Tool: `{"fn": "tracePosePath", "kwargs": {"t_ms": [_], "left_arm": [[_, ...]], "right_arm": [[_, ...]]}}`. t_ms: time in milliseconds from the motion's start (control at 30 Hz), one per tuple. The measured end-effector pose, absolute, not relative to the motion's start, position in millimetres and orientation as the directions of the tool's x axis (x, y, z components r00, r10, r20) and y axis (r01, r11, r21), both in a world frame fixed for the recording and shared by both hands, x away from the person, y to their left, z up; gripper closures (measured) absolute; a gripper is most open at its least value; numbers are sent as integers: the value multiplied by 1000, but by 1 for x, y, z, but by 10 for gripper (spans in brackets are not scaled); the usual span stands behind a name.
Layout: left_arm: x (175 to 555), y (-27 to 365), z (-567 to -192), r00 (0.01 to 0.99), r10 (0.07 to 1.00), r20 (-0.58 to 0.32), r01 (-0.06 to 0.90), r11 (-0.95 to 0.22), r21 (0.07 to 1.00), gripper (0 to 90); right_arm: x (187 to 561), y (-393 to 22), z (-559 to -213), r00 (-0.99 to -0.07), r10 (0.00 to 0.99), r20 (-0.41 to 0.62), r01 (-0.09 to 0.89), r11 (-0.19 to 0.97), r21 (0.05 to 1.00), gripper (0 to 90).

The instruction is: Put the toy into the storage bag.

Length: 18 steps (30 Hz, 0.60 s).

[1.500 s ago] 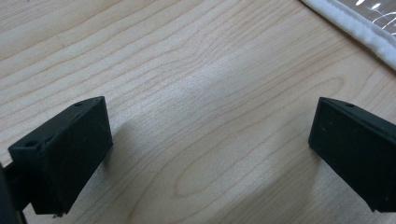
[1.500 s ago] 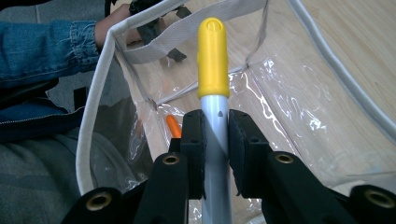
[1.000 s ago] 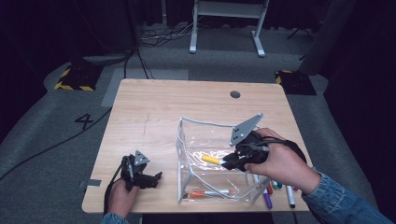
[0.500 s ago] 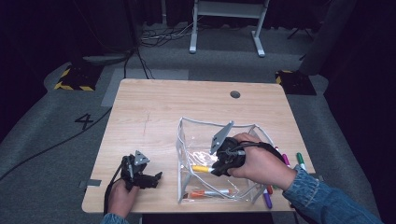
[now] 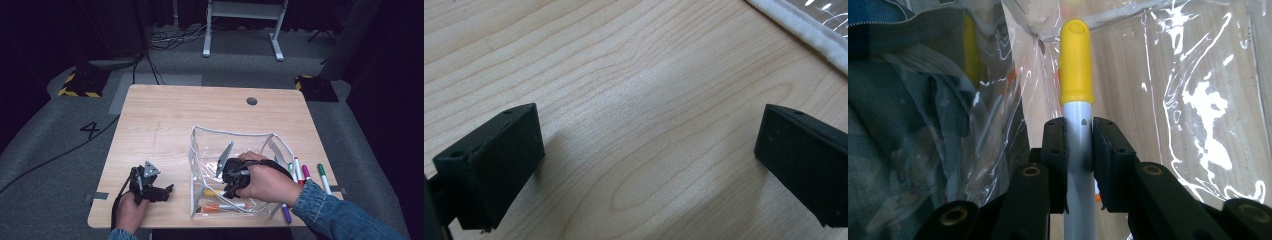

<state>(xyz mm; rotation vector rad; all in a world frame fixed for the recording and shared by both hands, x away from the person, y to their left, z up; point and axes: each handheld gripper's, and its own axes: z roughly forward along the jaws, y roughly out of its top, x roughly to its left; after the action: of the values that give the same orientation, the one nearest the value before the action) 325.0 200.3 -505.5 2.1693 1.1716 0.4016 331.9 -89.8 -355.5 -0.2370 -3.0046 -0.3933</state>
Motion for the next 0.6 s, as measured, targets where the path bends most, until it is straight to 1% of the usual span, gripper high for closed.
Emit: {"fn": "tracePosePath", "kwargs": {"t_ms": [333,600], "left_arm": [[325,200,-505,557,830,-30,637,-404,657,0],[325,200,-505,558,830,-30,637,-404,657,0]], "right_arm": [[336,-90,-372,-981,128,146,155,969,192,770],[338,-90,-383,-983,114,140,136,978,155,769]]}}
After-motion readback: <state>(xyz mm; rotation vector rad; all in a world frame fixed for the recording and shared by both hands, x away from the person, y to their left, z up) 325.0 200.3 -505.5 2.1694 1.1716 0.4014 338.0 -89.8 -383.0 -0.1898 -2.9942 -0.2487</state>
